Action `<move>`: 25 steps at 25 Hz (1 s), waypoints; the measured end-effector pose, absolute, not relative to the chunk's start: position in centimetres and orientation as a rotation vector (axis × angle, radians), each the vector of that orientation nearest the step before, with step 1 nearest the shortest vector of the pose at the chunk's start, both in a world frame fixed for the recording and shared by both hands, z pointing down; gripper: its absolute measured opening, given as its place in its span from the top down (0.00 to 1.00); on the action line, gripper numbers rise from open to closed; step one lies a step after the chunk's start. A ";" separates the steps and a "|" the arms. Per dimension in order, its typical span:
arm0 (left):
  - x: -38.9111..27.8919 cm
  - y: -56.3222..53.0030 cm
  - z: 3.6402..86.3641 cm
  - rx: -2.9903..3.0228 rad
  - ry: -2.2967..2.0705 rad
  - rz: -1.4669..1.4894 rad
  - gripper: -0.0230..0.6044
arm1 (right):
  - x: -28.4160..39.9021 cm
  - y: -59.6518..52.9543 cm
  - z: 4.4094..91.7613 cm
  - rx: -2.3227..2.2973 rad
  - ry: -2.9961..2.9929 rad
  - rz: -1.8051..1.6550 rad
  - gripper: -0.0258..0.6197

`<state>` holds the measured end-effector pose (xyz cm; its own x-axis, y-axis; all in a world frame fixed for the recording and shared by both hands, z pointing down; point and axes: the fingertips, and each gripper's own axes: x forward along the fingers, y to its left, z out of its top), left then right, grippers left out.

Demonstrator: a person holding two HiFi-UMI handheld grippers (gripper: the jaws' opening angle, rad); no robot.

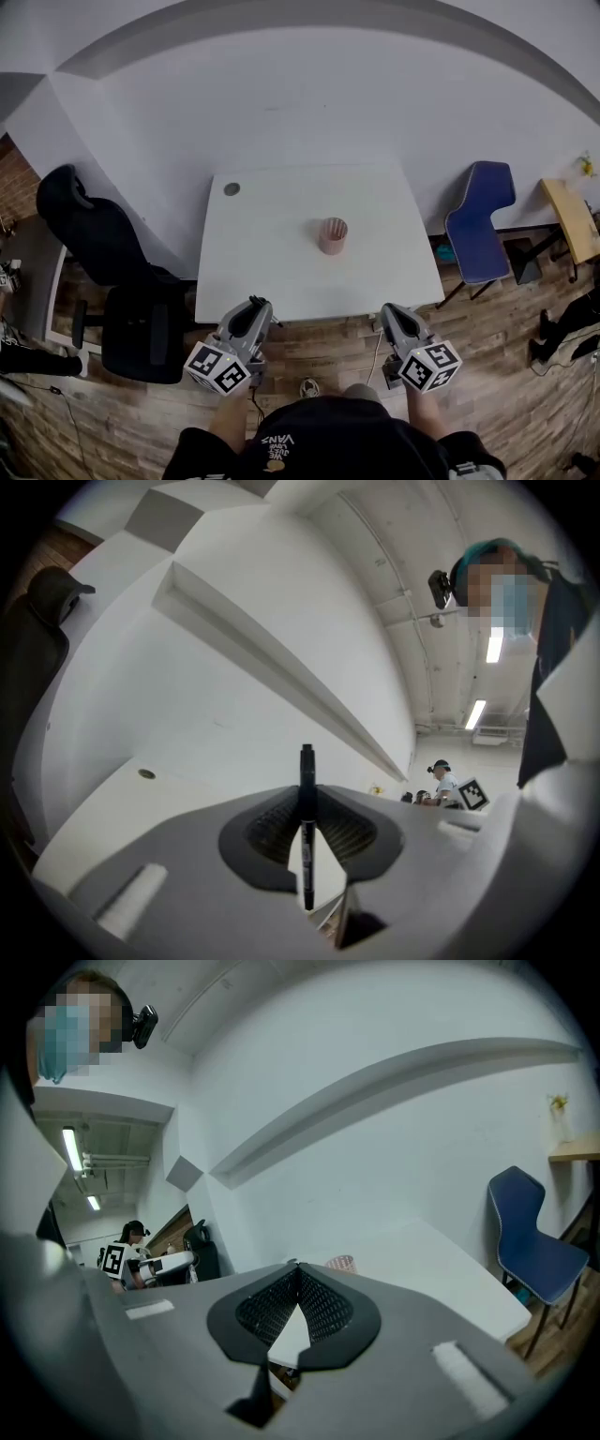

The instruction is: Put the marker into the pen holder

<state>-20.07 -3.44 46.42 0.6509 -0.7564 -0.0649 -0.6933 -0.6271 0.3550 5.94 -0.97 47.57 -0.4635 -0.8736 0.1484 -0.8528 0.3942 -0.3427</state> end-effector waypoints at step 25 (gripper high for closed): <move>-18.7 -13.2 46.0 2.584 -1.184 -0.328 0.80 | 4.5 -11.2 47.9 -1.524 2.671 -0.616 0.96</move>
<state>-18.72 -13.17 46.02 0.6385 -0.7645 -0.0885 -0.7011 -0.6252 0.3429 4.48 -11.18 47.89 -0.5277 -0.8288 0.1858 -0.8266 0.4507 -0.3372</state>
